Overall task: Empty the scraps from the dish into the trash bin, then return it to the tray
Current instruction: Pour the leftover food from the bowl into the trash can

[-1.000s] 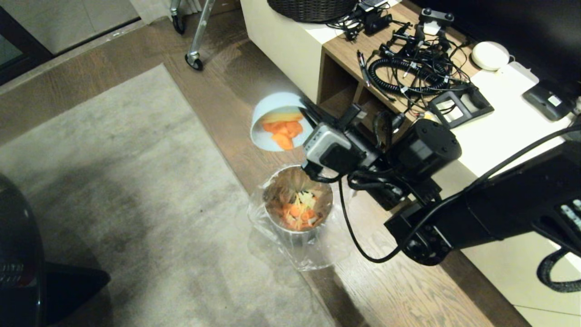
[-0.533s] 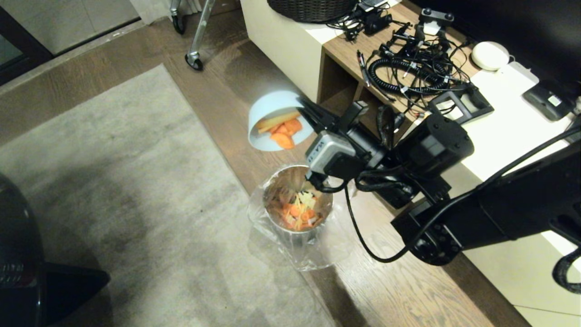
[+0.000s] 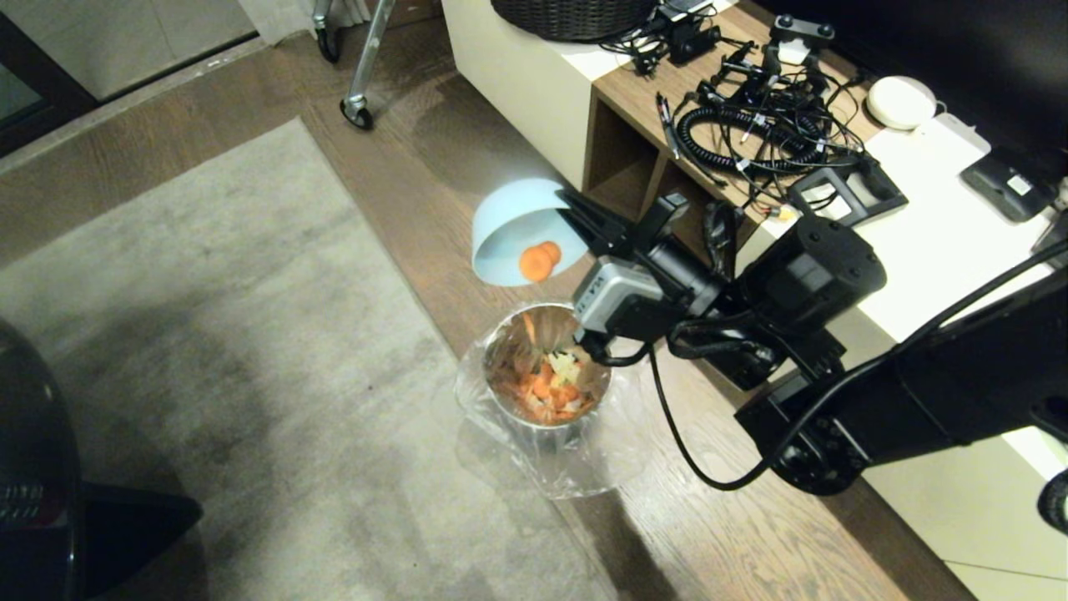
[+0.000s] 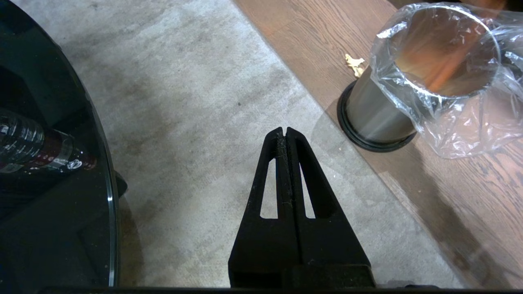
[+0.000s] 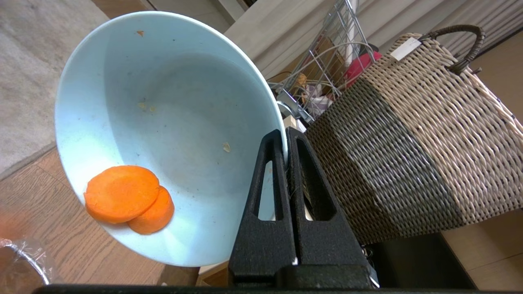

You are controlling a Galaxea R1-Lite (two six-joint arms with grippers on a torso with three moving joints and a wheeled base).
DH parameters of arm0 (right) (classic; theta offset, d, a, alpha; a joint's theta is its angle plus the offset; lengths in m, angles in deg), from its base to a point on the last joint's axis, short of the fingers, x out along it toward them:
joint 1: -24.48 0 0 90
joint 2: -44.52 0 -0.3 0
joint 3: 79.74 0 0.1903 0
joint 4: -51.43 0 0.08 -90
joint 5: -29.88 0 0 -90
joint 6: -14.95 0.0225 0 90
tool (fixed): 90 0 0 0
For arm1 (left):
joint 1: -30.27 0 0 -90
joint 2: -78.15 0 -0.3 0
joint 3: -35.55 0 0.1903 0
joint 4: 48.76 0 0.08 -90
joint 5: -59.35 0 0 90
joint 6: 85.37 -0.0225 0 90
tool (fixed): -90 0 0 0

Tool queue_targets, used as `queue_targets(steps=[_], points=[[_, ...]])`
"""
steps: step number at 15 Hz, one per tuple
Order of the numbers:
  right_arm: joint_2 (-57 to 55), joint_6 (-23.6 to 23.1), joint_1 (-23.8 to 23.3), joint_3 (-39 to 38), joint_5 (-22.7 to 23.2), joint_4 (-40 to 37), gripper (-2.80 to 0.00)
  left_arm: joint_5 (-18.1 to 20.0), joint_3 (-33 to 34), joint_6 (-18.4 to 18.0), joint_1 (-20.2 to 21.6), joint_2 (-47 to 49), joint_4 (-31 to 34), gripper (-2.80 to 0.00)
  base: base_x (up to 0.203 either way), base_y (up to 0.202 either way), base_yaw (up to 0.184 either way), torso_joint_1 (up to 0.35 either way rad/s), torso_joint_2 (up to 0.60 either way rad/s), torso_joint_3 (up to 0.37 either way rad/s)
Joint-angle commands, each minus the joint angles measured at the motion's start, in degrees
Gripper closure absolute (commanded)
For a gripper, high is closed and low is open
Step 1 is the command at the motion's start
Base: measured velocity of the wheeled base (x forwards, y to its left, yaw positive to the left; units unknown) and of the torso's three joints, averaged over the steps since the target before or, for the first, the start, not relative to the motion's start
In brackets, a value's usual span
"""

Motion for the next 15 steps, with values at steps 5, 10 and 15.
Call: queue_targets(steps=[5, 10, 15], points=[[-0.4, -0.4, 0.0, 0.5, 0.1, 2.7, 0.0, 0.0, 0.0, 0.0, 0.0, 0.0, 0.0, 0.0, 0.0, 0.0, 0.0, 0.0, 0.0, 0.0], [-0.4, -0.5, 0.1, 4.4, 0.2, 2.7, 0.0, 0.0, 0.0, 0.0, 0.0, 0.0, 0.0, 0.0, 0.0, 0.0, 0.0, 0.0, 0.0, 0.0], [0.1, -1.8, 0.4, 6.8, 4.0, 2.7, 0.0, 0.0, 0.0, 0.0, 0.0, 0.0, 0.0, 0.0, 0.0, 0.0, 0.0, 0.0, 0.0, 0.0]])
